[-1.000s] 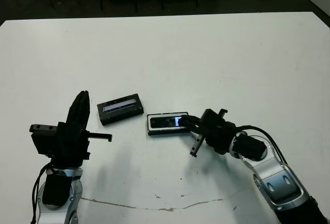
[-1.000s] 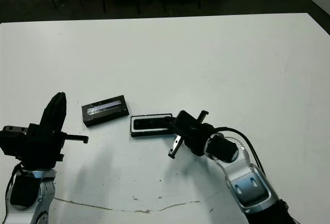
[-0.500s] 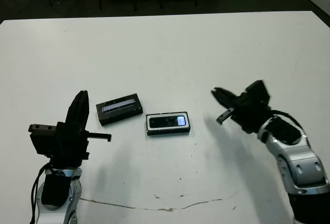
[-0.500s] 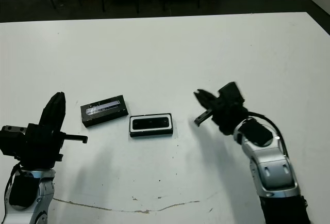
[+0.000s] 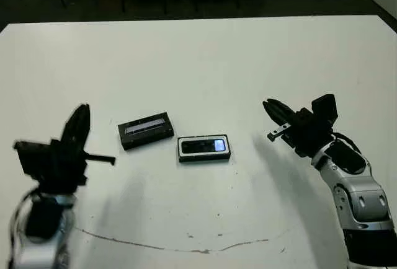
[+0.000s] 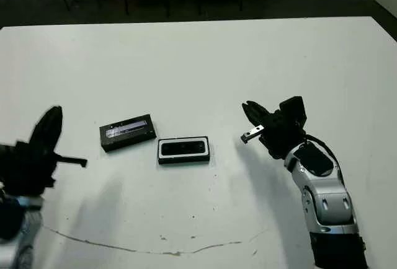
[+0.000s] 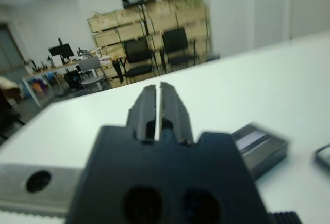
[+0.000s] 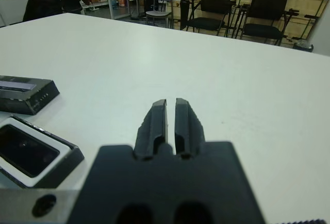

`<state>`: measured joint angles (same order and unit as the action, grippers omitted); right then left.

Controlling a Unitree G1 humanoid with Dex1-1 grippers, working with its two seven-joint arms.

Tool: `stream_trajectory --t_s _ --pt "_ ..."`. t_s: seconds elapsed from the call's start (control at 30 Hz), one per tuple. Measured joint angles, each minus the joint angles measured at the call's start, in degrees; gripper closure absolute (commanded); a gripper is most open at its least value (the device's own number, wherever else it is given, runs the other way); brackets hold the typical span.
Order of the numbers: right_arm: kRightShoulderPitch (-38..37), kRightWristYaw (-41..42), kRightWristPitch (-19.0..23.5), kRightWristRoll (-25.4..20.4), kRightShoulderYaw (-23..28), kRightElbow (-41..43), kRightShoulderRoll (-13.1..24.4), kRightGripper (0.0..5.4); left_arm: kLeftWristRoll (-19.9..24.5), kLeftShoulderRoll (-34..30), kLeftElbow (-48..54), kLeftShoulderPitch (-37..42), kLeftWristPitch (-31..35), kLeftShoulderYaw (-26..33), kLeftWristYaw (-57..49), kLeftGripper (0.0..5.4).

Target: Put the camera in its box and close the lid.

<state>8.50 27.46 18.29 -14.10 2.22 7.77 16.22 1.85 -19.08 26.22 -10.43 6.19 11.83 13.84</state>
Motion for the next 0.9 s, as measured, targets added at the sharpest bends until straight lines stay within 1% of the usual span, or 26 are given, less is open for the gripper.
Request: stream_trajectory --t_s 0.07,0.13,0.23,0.37,0.47,0.57,0.73,0.9 --pt "0.0 0.3 0.0 0.0 0.1 -0.2 0.3 5.40 0.8 -5.6 -1.7 3.8 3.8 0.8 4.4 4.97" --pt "0.1 0.7 0.0 0.0 0.2 -0.3 0.9 5.40 2.2 -9.3 -3.6 7.3 5.8 1.2 7.8 4.61" --pt "0.2 0.9 0.6 -0.1 0.7 -0.1 1.9 5.40 3.7 -12.5 -7.1 11.5 7.5 0.6 12.3 4.05" --pt "0.7 1.0 2.1 -0.8 1.4 0.2 3.0 5.40 6.7 -15.9 -12.8 17.9 12.4 -1.7 19.0 3.31" --pt "1.4 1.3 2.2 -2.2 2.1 0.0 3.1 5.40 7.5 -16.9 -17.3 21.9 14.2 -4.0 22.3 2.75" --pt "2.2 1.7 2.2 -3.4 2.8 -0.3 3.4 5.40 8.3 -16.9 -20.8 24.4 14.1 -5.6 24.8 2.15" --pt "2.4 1.8 3.9 -4.0 3.5 -0.4 4.1 5.40 11.8 -16.9 -25.8 26.3 13.2 -6.9 31.0 1.25" --pt "2.5 2.2 3.8 -4.2 3.6 -1.5 4.6 5.40 11.8 -17.7 -28.1 27.3 13.0 -9.8 37.1 0.30"
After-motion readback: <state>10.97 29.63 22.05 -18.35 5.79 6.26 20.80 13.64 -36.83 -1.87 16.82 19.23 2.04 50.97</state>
